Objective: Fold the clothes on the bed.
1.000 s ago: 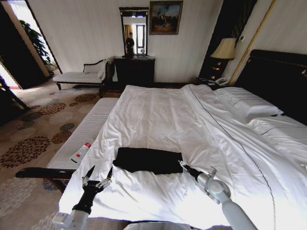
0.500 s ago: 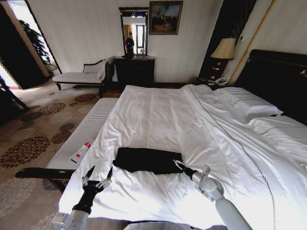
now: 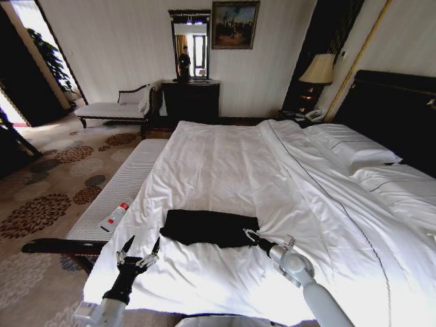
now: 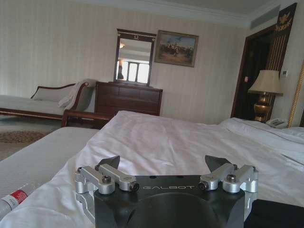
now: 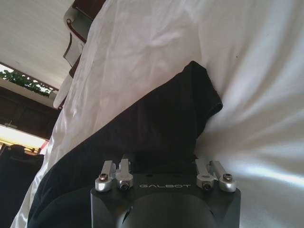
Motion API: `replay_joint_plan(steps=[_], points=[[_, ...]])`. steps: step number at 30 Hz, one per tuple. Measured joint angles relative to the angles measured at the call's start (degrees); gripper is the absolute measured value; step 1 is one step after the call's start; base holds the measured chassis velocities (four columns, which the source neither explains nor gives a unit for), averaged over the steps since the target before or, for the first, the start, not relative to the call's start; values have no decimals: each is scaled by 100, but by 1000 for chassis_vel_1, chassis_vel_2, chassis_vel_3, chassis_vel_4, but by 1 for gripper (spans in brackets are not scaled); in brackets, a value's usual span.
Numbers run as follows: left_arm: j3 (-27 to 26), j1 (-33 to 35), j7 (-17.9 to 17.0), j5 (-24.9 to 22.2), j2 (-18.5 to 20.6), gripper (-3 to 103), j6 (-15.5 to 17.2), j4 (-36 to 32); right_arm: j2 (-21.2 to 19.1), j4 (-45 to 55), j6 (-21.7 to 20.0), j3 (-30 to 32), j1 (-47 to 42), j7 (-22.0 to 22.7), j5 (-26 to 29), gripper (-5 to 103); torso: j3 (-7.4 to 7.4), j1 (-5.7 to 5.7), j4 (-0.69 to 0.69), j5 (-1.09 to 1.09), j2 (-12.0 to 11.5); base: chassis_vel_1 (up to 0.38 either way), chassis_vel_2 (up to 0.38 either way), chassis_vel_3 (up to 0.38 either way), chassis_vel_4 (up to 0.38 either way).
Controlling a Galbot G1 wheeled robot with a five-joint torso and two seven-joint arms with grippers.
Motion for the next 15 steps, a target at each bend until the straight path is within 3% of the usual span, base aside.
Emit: replay_joint_plan(steps=[2, 5, 11, 15], points=[[0, 0, 0, 0, 0, 100, 0, 0, -3, 26, 2, 3, -7, 0, -2, 41, 0, 0, 0, 0, 0, 0, 0, 0, 0], [0, 0, 0, 0, 0, 100, 0, 0, -4, 40, 5, 6, -9, 0, -3, 36, 0, 0, 0, 0, 0, 0, 0, 0, 0], [0, 0, 1, 0, 0, 100, 0, 0, -6, 71, 11, 7, -9, 5, -7, 9, 0, 0, -1, -1, 0, 0, 0, 0, 0], [0, 0, 1, 0, 0, 100, 0, 0, 6, 80, 13, 5, -9, 19, -15, 7, 0, 0, -2, -1, 0, 0, 0, 0, 0]])
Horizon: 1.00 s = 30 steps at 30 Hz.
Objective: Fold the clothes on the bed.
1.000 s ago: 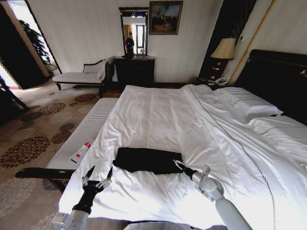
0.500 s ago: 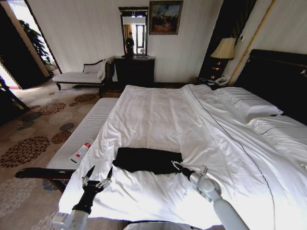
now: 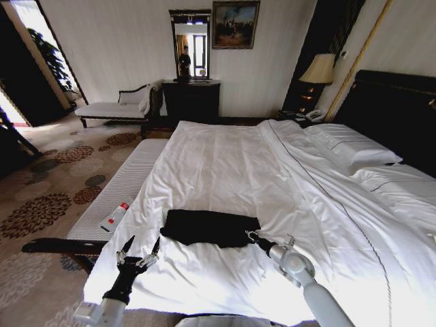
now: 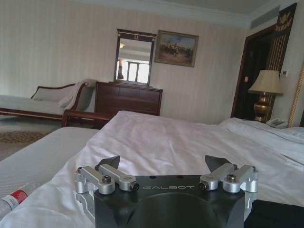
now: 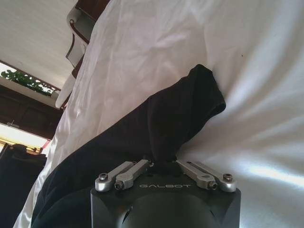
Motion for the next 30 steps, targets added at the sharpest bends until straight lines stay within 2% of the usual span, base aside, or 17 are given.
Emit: replay_joint_plan(steps=[7, 16, 30], points=[[0, 0, 0, 0, 0, 100, 0, 0, 3, 35, 0, 3, -16, 21, -51, 7, 0, 0, 0, 0, 0, 0, 0, 0, 0], [0, 0, 1, 0, 0, 100, 0, 0, -63, 251, -1, 57, -137, 13, -403, 7, 0, 0, 1, 0, 0, 0, 0, 0, 0], [0, 0, 1, 0, 0, 100, 0, 0, -329, 695, 64, 605, -507, -59, -765, 7, -1, 0, 0, 0, 0, 0, 0, 0, 0]])
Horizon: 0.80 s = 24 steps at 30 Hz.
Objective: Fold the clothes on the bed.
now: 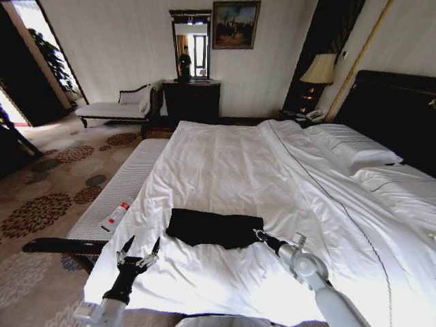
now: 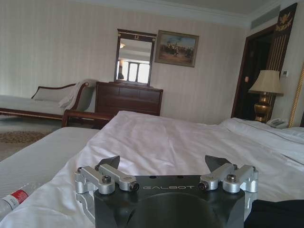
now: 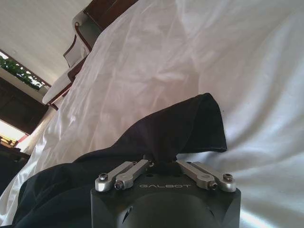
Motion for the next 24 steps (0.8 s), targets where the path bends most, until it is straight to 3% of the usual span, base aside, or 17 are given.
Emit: replay_joint_plan(steps=[6, 14, 18, 24], points=[[0, 0, 0, 0, 0, 100, 0, 0, -91, 64, 55, 216, -119, -54, -202, 7, 0, -1, 0, 0, 0, 0, 0, 0, 0], [0, 0, 0, 0, 0, 100, 0, 0, -496, -79, 111, 563, -91, -213, -358, 7, 0, -1, 0, -1, 0, 0, 0, 0, 0], [0, 0, 0, 0, 0, 100, 0, 0, -666, -385, 345, 622, -66, -433, -842, 7, 0, -1, 0, 0, 0, 0, 0, 0, 0], [0, 0, 0, 0, 0, 100, 0, 0, -774, -732, 518, 700, -33, -543, -1057, 7, 0, -1, 0, 0, 0, 0, 0, 0, 0]])
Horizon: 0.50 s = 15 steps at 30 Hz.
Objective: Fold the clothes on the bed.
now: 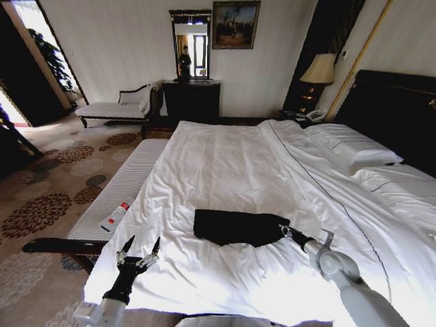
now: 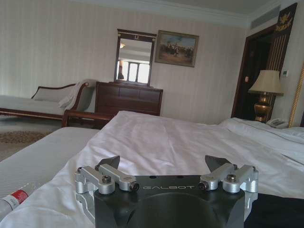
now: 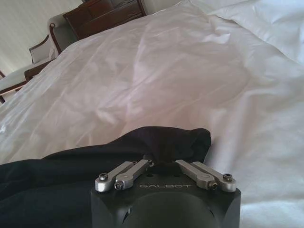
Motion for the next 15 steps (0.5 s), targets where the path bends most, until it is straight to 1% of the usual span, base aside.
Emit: replay_joint_plan(steps=[8, 10, 12, 15], points=[[0, 0, 0, 0, 0, 100, 0, 0, -25, 207, 91, -37, -3, -33, -196, 7, 0, 0, -1, -2, 0, 0, 0, 0, 0], [0, 0, 0, 0, 0, 100, 0, 0, -19, 254, 186, -111, 5, -28, -321, 7, 0, 0, 0, -2, 0, 0, 0, 0, 0], [0, 0, 0, 0, 0, 100, 0, 0, -13, 321, 379, -218, 7, -25, -598, 7, 0, 0, 0, -1, 0, 0, 0, 0, 0], [0, 0, 0, 0, 0, 100, 0, 0, -13, 415, 431, -263, 7, -20, -689, 7, 0, 0, -1, -1, 0, 0, 0, 0, 0]])
